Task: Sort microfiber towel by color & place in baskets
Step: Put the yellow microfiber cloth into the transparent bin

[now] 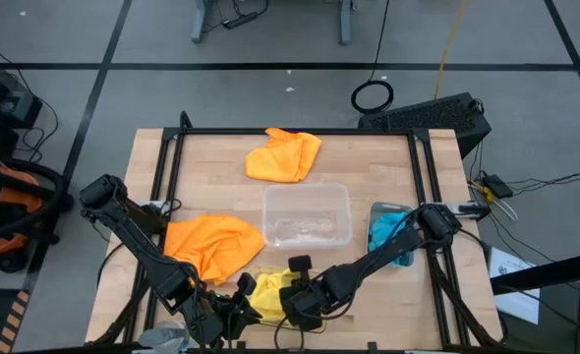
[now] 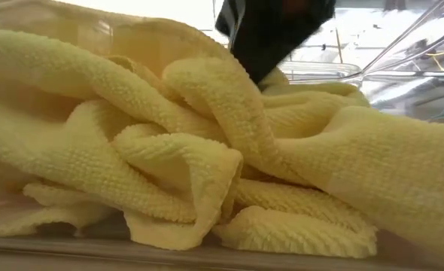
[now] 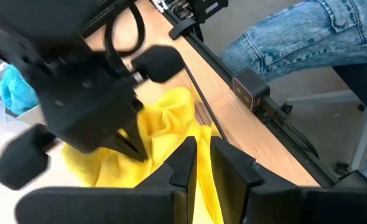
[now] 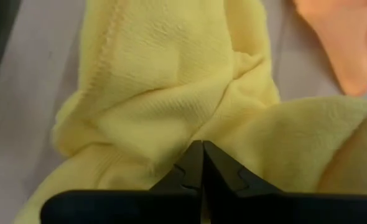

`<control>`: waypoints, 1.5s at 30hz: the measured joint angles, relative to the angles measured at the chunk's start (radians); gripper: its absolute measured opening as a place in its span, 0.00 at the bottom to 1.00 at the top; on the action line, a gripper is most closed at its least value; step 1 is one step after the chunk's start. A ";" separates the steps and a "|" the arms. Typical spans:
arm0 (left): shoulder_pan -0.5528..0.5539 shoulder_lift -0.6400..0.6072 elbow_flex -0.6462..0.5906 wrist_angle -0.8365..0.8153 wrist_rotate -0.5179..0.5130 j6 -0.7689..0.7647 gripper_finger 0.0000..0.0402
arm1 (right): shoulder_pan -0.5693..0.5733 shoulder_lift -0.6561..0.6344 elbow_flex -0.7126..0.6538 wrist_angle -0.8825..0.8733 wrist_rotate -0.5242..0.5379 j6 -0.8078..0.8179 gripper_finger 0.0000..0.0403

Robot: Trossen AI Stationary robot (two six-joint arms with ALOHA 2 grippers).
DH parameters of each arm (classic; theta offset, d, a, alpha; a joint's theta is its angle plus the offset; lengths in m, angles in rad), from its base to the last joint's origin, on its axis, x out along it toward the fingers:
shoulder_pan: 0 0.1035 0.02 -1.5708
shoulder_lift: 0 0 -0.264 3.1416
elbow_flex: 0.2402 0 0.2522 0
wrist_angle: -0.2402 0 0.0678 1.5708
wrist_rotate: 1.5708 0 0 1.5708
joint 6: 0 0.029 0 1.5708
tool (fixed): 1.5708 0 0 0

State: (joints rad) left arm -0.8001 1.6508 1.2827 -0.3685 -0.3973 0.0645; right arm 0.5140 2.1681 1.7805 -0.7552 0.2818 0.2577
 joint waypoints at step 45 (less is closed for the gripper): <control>0.000 0.000 0.000 -0.007 0.000 -0.006 0.14 | -0.041 0.138 0.191 -0.195 0.003 0.104 0.00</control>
State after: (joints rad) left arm -0.8001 1.6508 1.2827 -0.3759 -0.3977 0.0586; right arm 0.4732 2.3058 1.9717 -0.9497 0.2847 0.3618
